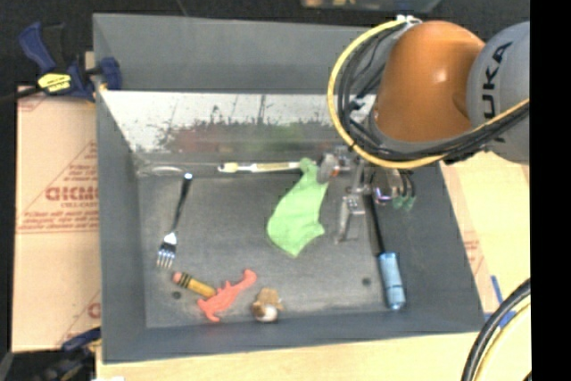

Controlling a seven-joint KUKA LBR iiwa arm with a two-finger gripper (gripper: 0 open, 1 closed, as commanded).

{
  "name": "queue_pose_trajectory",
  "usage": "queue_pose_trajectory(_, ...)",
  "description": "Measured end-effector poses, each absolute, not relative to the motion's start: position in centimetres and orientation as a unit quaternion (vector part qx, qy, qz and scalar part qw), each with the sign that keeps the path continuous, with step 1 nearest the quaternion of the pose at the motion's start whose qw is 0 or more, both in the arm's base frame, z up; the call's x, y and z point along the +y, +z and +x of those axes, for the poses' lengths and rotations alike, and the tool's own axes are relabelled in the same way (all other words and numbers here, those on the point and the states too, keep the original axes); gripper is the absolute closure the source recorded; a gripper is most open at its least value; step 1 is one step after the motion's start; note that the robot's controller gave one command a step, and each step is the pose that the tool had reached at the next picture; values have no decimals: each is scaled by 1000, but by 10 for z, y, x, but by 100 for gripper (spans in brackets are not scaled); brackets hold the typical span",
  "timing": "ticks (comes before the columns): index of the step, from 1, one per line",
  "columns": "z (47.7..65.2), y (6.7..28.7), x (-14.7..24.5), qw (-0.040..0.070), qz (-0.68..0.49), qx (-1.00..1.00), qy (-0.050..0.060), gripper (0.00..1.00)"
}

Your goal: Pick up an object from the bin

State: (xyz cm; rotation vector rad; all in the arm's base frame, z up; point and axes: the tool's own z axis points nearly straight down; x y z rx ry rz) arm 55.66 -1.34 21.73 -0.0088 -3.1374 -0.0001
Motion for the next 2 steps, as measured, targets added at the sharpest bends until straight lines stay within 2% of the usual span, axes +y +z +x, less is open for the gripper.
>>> queue_pose_trajectory(1, 558, 221, -14, -2, -3, -1000, 0, 0)
queue_pose_trajectory(2, 587, 143, -21, -3, 131, -991, 1, 0)
